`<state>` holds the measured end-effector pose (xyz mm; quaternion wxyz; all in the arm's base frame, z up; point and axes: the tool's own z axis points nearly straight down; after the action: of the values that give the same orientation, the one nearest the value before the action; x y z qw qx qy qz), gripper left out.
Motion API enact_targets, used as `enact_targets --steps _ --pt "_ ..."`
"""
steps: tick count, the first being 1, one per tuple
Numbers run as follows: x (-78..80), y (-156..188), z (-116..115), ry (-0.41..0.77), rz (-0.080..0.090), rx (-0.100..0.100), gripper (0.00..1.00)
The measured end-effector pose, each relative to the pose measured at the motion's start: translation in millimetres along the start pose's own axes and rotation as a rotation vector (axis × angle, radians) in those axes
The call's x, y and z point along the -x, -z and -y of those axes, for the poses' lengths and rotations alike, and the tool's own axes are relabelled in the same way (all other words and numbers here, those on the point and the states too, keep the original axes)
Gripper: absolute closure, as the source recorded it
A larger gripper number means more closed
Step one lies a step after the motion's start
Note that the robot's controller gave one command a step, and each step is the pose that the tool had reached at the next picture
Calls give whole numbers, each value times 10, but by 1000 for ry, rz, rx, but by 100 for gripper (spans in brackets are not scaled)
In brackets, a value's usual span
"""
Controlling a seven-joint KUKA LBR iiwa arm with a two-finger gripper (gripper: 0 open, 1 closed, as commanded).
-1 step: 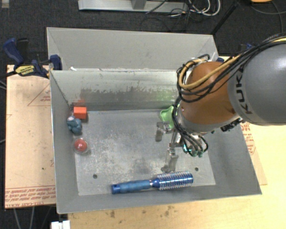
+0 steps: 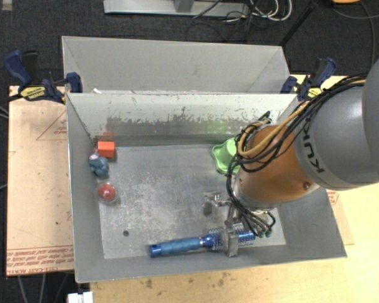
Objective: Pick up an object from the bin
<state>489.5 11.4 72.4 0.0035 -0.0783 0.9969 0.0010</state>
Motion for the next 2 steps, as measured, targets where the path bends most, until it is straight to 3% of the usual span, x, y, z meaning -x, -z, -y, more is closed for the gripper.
enact_targets --steps 1,2 --pt "15 21 -5 1 5 0 100" --pt "15 21 -5 1 6 0 100"
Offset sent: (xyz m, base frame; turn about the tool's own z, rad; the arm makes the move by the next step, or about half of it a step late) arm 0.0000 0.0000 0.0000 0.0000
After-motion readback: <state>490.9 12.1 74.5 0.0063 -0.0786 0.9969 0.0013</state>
